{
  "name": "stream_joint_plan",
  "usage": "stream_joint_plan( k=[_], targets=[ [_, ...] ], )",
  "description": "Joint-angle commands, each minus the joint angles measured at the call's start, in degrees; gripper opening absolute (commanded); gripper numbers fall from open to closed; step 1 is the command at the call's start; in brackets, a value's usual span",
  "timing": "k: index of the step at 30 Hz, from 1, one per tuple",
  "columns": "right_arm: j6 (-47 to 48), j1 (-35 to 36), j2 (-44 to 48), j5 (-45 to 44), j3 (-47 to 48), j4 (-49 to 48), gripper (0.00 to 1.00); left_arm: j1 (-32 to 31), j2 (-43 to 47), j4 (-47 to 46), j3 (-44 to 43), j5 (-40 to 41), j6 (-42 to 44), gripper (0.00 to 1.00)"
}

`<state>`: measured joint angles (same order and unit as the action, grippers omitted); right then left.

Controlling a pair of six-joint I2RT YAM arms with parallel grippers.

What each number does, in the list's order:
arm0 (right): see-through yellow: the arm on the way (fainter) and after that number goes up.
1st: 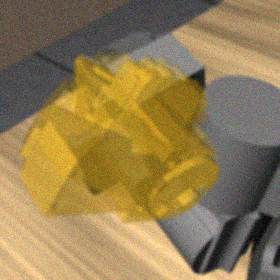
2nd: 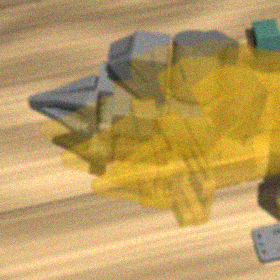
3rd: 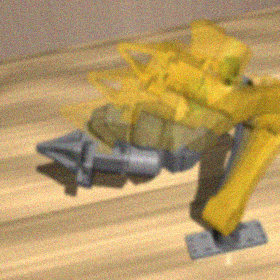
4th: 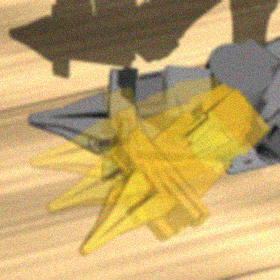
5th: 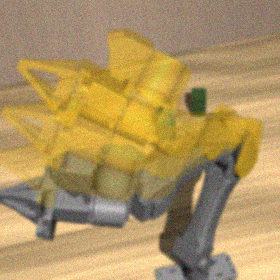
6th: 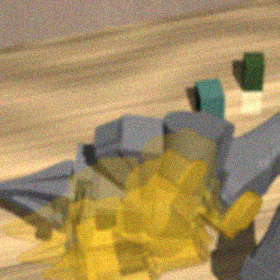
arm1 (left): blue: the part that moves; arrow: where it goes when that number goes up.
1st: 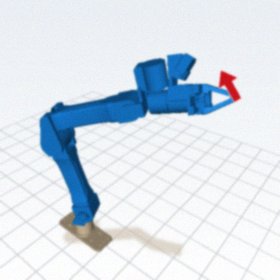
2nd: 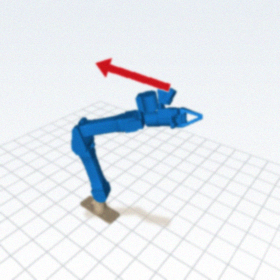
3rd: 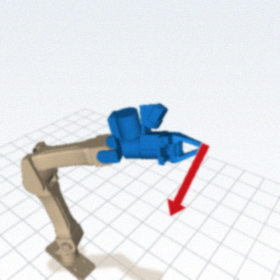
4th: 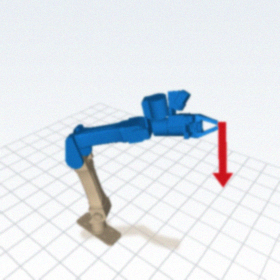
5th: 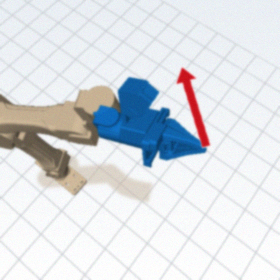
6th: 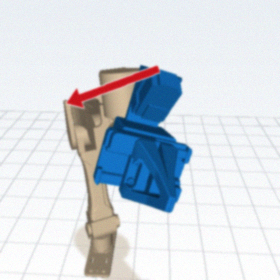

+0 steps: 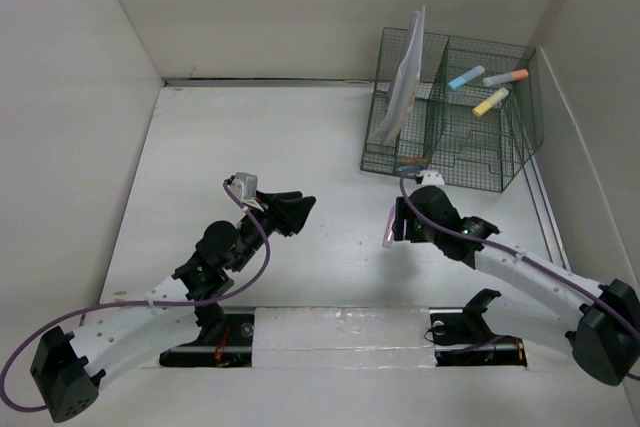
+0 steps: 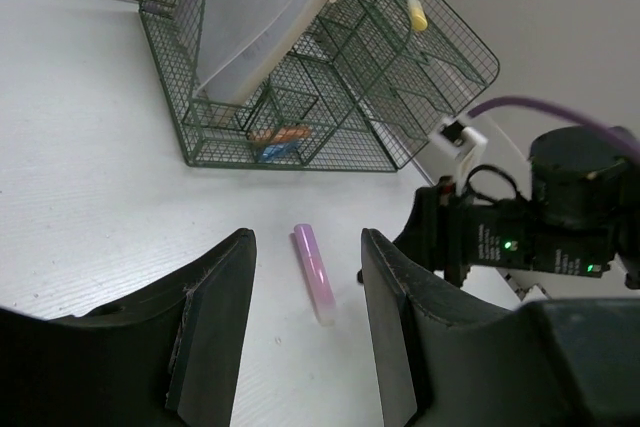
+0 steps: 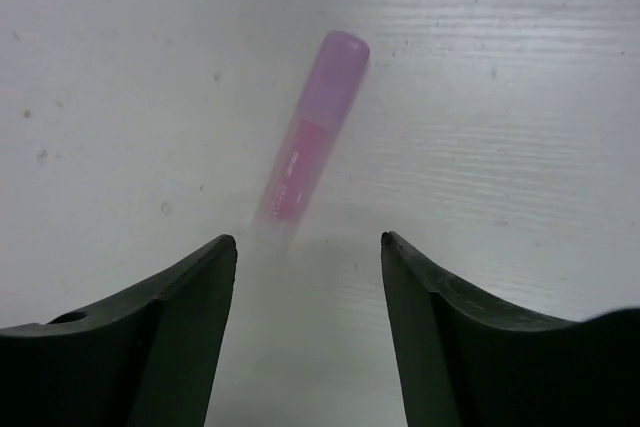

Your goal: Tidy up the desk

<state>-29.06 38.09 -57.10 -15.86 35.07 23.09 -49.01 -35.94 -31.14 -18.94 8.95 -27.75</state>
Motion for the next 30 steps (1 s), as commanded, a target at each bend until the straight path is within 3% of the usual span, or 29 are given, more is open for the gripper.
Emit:
stream_joint_plan(
  k=[1,9,18,21,22,25,30],
  targets=[
    [-4.51,3.21,-3.79,1.36,-0.88,-2.52,0.67,0.23,-0.18,-4.02,-0.84,-1.39,-0.46,0.42],
    [-3.81,6.74,-16.90,-1.45,2.98,-7.61,0.67,0.23,-0.18,-3.85,-0.92,-1.13,-0.38,0.42],
    [-3.02,4.46,-27.00,-5.85,6.41,-10.87,0.56,0.23,0.00,-3.67,-0.84,-1.04,-0.29,0.43],
    [-3.20,4.45,-30.34,-6.91,7.38,-10.61,0.38,0.23,0.17,-3.41,-0.84,-0.78,-0.20,0.43],
    [-3.28,4.45,-30.52,-7.17,7.64,-10.44,0.28,0.23,0.17,-3.49,-0.84,-0.69,-0.20,0.42],
    [-3.28,8.22,-28.43,-10.15,8.00,-9.91,0.18,0.23,0.17,-3.41,-0.84,-0.78,-0.20,0.42],
    [0.13,11.57,-12.65,-16.22,11.94,-7.36,0.17,0.23,-0.18,-4.02,-0.75,-0.86,-0.29,0.42]
  ],
)
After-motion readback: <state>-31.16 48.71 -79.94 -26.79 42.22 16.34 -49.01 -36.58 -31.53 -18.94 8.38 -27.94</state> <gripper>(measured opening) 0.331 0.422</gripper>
